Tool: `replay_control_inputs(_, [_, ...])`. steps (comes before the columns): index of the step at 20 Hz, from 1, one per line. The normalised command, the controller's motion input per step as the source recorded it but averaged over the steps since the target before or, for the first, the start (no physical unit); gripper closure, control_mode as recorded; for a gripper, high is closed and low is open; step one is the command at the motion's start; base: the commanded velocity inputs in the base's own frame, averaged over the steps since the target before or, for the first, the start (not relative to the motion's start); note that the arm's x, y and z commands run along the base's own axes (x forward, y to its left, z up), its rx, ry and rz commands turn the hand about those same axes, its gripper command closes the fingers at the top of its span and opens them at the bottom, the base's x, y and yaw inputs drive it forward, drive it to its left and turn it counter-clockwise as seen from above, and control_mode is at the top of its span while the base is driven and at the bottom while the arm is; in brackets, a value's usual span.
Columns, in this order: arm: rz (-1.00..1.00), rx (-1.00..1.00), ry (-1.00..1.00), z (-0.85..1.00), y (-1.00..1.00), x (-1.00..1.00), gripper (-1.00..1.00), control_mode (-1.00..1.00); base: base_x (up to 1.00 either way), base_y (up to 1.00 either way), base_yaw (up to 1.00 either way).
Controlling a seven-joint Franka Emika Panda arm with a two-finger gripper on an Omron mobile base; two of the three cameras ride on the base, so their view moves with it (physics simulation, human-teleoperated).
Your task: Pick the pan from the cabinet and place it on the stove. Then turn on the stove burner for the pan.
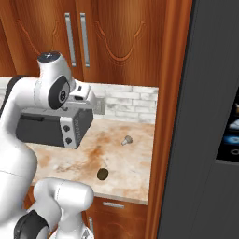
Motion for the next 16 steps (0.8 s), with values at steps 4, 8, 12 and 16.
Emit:
replay_control_inputs(4, [-0.01, -0.03, -0.43, 0.48, 0.0, -0.38, -1.0, -1.0, 0.0, 0.0, 0.0])
replay_control_inputs(8, [0.0, 0.0, -0.35, 0.52, 0.0, -0.34, -1.0, -1.0, 0.0, 0.0, 0.0])
replay_control_inputs(12, [-0.01, 0.0, -0.34, 0.26, 0.0, -0.58, -1.0, -1.0, 0.0, 0.0, 0.0])
replay_control_inputs(16, [0.0, 0.0, -0.37, 0.52, 0.0, -0.28, -1.0, -1.0, 0.0, 0.0, 0.0])
